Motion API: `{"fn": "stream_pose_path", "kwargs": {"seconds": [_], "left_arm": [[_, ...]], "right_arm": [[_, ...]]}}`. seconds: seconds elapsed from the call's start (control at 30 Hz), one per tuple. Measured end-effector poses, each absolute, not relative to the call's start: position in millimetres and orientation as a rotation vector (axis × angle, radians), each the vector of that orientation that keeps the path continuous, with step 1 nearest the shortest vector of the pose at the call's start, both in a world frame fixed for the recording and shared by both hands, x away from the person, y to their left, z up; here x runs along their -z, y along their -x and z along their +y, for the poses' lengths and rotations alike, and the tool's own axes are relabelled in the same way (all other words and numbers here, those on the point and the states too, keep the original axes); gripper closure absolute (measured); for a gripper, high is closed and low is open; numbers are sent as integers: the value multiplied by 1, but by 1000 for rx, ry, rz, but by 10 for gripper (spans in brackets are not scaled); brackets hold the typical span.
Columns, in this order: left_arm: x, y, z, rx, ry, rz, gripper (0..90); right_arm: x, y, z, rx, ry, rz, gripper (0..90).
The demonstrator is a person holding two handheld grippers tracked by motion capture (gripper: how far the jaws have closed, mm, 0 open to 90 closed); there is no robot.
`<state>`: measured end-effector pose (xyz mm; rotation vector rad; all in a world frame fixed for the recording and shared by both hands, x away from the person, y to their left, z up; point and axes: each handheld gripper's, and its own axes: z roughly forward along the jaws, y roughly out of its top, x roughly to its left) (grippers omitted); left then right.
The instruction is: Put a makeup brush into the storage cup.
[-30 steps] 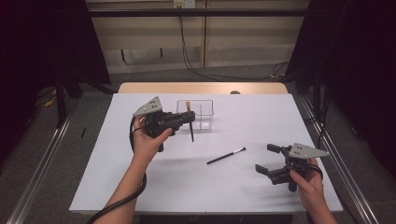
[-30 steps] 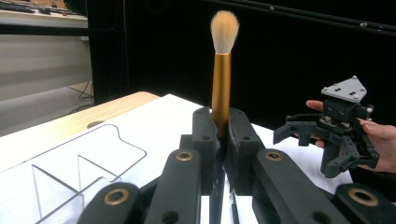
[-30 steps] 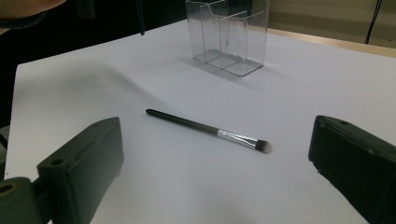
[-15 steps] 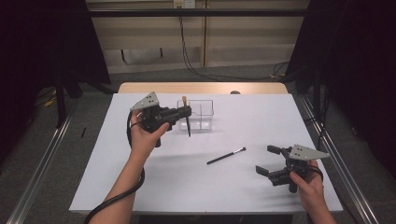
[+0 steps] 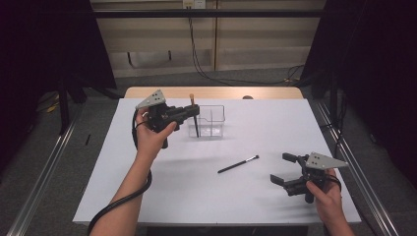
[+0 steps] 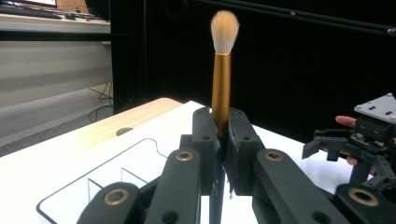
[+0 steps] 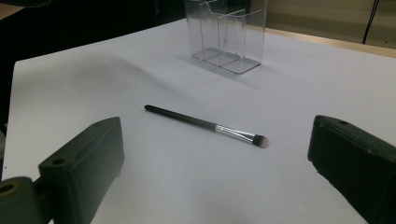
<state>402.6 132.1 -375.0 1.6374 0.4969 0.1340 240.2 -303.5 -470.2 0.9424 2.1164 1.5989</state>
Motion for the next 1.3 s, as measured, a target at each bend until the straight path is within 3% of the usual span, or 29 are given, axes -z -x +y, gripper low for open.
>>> {"fn": "stream_pose_path", "kwargs": {"seconds": [1.3], "left_arm": [[351,-430,128,-236,-1638,513,835]], "right_arm": [[471,-239,-306,-1597,-932,2118,32]]}}
